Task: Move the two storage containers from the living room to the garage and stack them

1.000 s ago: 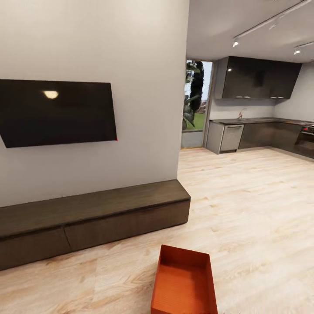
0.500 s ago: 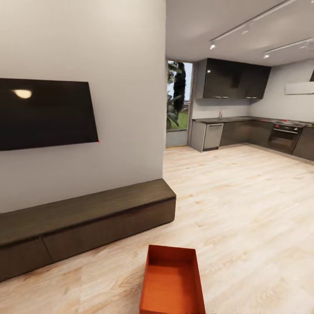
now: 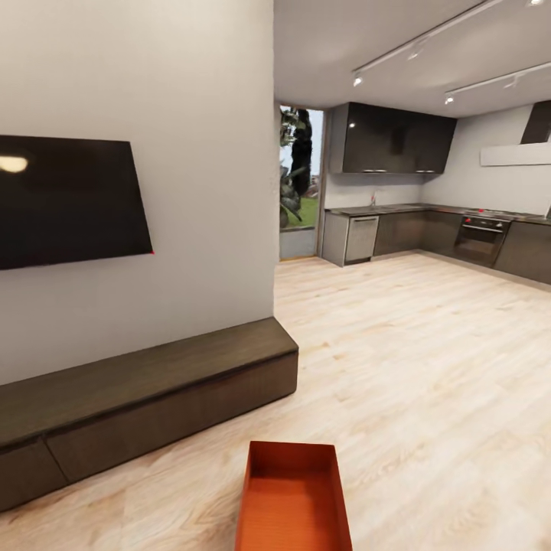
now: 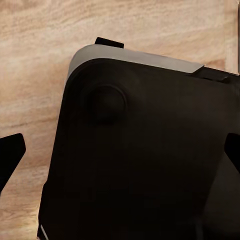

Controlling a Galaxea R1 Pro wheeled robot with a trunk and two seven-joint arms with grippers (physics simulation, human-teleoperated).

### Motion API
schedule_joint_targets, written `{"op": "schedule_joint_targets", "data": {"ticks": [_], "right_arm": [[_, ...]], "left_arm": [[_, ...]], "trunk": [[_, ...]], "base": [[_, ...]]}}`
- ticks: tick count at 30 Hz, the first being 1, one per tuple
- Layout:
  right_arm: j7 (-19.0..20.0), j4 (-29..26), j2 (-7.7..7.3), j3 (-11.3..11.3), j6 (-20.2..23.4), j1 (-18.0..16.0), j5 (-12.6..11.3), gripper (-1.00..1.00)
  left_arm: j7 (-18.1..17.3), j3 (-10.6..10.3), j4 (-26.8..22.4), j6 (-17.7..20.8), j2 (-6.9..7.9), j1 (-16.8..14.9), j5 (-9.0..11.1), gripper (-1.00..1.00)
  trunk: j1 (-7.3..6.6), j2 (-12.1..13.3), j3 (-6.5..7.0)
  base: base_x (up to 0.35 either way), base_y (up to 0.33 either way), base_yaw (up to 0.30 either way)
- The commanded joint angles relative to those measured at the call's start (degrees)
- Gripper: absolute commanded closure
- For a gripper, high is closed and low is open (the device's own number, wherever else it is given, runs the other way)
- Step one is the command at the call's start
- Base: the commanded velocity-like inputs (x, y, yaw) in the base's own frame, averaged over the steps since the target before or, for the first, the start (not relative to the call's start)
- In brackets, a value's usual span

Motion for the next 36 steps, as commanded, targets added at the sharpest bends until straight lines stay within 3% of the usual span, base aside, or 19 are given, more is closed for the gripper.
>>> {"op": "schedule_joint_targets", "data": {"ticks": [1, 13, 31, 36], "right_arm": [[-0.05, 0.13, 0.02, 0.49, -0.28, -0.05, -0.49, -1.00], [-0.05, 0.13, 0.04, 0.49, -0.28, -0.05, -0.49, -1.00], [-0.05, 0.13, 0.05, 0.48, -0.28, -0.05, -0.49, -1.00], [-0.05, 0.13, 0.05, 0.49, -0.28, -0.05, -0.49, -1.00]], "left_arm": [[0.04, 0.00, -0.02, -0.13, -0.01, -0.01, 0.27, -1.00], [0.07, -0.04, -0.07, -0.13, -0.01, -0.01, 0.27, -1.00], [0.09, 0.02, -0.07, -0.13, -0.01, -0.01, 0.28, -1.00], [0.12, 0.03, -0.07, -0.13, -0.01, -0.01, 0.21, -1.00]], "trunk": [[0.03, -0.02, -0.05], [0.03, -0.02, -0.05], [0.03, -0.02, -0.05], [0.03, -0.02, -0.05]], "base": [[0.317, 0.000, -0.001], [0.154, 0.000, -0.001], [0.001, 0.000, -0.228], [0.000, 0.000, -0.043]]}}
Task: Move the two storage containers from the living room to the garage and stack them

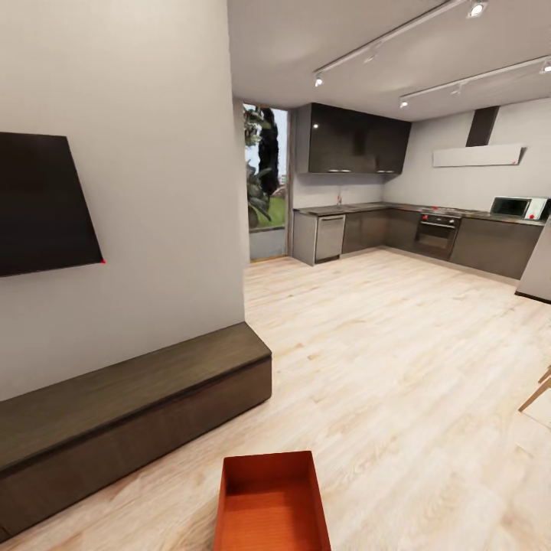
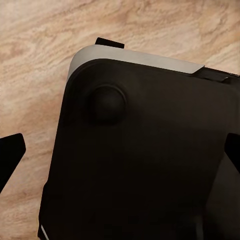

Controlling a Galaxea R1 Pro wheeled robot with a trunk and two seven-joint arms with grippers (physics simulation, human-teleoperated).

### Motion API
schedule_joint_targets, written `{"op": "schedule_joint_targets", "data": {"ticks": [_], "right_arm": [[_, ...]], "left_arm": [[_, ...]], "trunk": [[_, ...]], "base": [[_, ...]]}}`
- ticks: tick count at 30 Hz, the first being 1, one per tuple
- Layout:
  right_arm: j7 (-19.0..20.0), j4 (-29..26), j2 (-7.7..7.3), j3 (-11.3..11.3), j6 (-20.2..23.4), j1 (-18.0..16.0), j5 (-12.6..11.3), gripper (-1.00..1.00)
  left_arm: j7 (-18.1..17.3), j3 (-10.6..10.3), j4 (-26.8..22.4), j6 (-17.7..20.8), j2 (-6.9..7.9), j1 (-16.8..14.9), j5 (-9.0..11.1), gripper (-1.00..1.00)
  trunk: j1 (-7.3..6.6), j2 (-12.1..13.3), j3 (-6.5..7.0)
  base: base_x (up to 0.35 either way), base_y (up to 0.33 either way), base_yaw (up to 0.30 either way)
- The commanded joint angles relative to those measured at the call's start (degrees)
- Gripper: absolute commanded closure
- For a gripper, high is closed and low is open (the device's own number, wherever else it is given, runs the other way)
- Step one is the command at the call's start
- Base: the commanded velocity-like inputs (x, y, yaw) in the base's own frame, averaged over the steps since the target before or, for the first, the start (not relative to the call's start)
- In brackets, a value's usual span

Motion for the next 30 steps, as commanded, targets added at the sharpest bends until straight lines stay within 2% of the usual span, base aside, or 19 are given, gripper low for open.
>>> {"op": "schedule_joint_targets", "data": {"ticks": [1, 30], "right_arm": [[-0.05, 0.13, 0.02, 0.49, -0.28, -0.05, -0.49, -1.00], [-0.05, 0.13, -0.06, 0.49, -0.28, -0.05, -0.08, -1.00]], "left_arm": [[0.05, 0.02, -0.02, -0.13, -0.01, -0.01, 0.26, -1.00], [0.05, 0.02, -0.02, -0.13, -0.01, -0.01, 0.29, -1.00]], "trunk": [[0.00, -0.03, -0.05], [0.00, -0.03, -0.05]], "base": [[0.000, 0.000, -0.008], [0.000, 0.000, 0.000]]}}
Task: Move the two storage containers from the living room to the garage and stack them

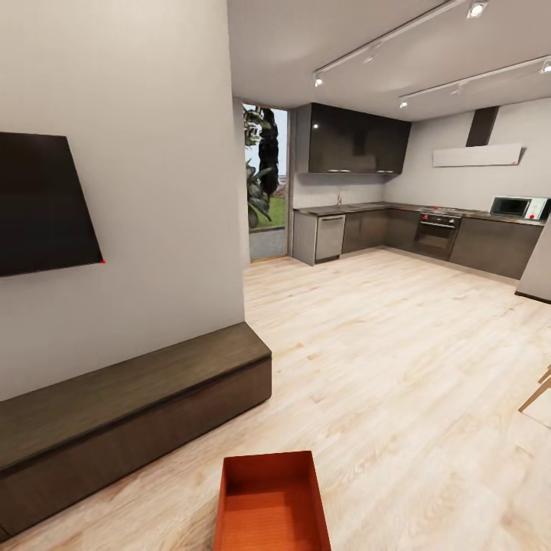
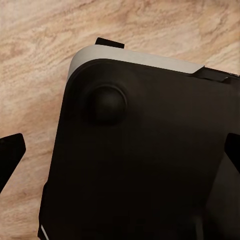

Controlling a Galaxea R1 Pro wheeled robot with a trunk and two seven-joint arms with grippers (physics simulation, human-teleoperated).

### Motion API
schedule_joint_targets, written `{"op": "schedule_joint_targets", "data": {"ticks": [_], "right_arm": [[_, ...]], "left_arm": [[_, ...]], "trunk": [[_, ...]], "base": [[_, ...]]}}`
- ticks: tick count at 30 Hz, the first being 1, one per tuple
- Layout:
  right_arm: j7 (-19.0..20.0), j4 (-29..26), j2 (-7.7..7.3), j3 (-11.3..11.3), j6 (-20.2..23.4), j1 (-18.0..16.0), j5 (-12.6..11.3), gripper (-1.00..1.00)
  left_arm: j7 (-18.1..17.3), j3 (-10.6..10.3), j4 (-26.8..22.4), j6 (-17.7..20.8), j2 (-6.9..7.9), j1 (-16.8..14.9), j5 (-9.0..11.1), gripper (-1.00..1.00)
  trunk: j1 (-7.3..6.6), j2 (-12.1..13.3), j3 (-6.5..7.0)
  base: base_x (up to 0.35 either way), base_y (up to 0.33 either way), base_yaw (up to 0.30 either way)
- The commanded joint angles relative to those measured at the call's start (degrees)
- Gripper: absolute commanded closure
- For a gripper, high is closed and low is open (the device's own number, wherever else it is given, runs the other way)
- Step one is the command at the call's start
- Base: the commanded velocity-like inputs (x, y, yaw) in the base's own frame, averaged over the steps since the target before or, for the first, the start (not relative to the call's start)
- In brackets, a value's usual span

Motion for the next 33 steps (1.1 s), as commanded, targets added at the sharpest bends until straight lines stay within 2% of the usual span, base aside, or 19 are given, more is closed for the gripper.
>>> {"op": "schedule_joint_targets", "data": {"ticks": [1, 12, 33], "right_arm": [[-0.05, 0.13, 0.02, 0.49, -0.28, -0.05, -0.48, -1.00], [-0.03, 0.13, 0.10, 0.47, -0.08, -0.05, -0.76, -1.00], [-0.05, 0.13, 0.11, 0.49, -0.15, -0.05, -0.38, -1.00]], "left_arm": [[0.05, 0.01, -0.02, -0.13, -0.01, -0.01, 0.27, -1.00], [0.05, 0.01, -0.02, -0.13, -0.01, -0.01, 0.23, -1.00], [0.05, 0.01, -0.02, -0.13, -0.01, -0.01, 0.23, -1.00]], "trunk": [[0.00, -0.03, -0.05], [0.00, -0.03, -0.25], [0.00, -0.03, -2.08]], "base": [[0.000, 0.000, 0.000], [0.000, 0.000, 0.000], [0.000, 0.000, 0.000]]}}
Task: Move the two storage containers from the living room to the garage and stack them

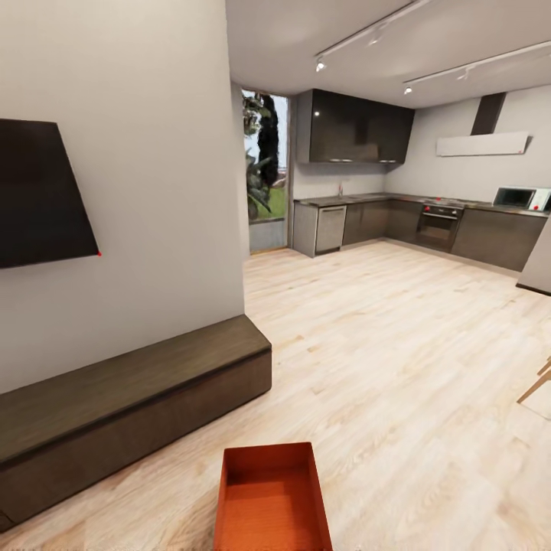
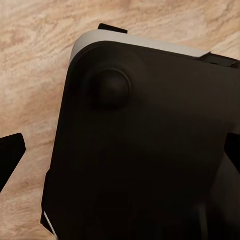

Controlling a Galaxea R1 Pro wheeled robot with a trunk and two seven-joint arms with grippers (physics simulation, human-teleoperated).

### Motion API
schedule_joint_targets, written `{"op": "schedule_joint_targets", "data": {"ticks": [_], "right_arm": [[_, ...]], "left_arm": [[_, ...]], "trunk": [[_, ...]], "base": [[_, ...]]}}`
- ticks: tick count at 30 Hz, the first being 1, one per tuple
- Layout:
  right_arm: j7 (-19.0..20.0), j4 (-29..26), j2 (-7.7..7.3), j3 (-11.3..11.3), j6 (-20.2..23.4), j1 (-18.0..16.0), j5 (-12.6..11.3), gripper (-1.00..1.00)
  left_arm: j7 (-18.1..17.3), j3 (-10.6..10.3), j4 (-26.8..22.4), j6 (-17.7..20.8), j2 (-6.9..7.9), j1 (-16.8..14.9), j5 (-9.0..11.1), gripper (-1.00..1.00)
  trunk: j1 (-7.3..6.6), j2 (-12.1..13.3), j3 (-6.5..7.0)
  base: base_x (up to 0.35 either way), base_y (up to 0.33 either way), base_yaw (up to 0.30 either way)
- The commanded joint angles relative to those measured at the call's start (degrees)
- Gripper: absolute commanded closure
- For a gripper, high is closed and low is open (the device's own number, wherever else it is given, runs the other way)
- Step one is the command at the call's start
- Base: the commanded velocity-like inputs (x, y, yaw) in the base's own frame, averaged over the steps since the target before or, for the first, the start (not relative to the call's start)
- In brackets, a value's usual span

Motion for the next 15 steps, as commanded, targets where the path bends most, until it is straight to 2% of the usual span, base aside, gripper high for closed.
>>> {"op": "schedule_joint_targets", "data": {"ticks": [1, 15], "right_arm": [[-0.05, 0.13, 0.02, 0.49, -0.30, -0.05, -0.49, -1.00], [-0.05, 0.13, 0.01, 0.49, -0.33, -0.05, -0.49, -1.00]], "left_arm": [[0.05, 0.01, -0.01, -0.14, -0.01, -0.01, 0.26, -1.00], [0.05, -0.07, -0.09, -0.14, 0.23, -0.01, -0.24, -1.00]], "trunk": [[0.00, -0.03, -0.14], [0.00, -0.03, -1.40]], "base": [[0.000, 0.000, 0.000], [0.000, 0.000, 0.000]]}}
